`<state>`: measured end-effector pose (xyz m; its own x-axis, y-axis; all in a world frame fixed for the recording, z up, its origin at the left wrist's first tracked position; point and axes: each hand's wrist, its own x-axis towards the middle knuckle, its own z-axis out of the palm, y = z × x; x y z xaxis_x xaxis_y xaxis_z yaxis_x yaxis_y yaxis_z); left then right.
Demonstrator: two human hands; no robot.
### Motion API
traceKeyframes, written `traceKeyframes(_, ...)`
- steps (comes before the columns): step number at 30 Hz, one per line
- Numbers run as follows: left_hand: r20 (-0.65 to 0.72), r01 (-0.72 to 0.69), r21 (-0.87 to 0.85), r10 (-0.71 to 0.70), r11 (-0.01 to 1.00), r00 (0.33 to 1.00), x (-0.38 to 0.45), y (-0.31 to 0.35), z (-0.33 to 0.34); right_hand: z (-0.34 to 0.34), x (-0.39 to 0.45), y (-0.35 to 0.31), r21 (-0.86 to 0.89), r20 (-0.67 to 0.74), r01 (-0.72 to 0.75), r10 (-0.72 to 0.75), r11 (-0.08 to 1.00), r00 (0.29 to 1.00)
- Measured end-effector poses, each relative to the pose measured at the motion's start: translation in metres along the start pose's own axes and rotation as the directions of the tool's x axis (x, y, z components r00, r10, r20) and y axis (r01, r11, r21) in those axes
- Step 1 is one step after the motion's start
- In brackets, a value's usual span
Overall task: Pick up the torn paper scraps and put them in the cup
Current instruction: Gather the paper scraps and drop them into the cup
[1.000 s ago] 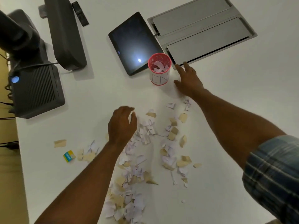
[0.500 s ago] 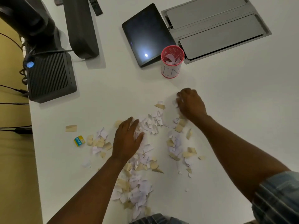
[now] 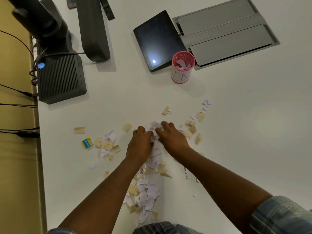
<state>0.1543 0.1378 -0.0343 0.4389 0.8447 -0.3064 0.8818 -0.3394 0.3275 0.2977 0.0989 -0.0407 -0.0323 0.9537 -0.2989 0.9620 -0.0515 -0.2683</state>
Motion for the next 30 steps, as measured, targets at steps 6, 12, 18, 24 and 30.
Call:
traceKeyframes(6, -0.025, -0.041, -0.172, 0.037, 0.984, 0.999, -0.009, -0.011, 0.001, 0.004, -0.020, 0.005, -0.012, -0.050, 0.089, -0.090, 0.996, 0.995)
traceKeyframes(12, -0.106, -0.026, -0.355, -0.013, 0.934, 0.994, -0.004, -0.012, -0.011, -0.022, -0.016, 0.029, 0.393, -0.205, -0.084, 0.177, 0.916, 0.963)
traceKeyframes(18, -0.095, 0.057, -0.471, -0.115, 0.880, 0.989, 0.008, -0.008, -0.018, -0.096, 0.010, 0.051, 0.684, -0.387, -0.015, 0.380, 0.729, 0.840)
traceKeyframes(24, -0.059, 0.093, -0.511, -0.143, 0.854, 0.988, 0.010, -0.004, -0.019, -0.162, 0.075, 0.082, 0.543, -0.559, -0.036, 0.394, 0.839, 0.729)
traceKeyframes(30, -0.074, 0.082, -0.542, -0.145, 0.836, 0.987, 0.008, -0.002, -0.023, -0.182, 0.134, 0.105, 0.332, -0.433, -0.175, 0.315, 0.927, 0.844)
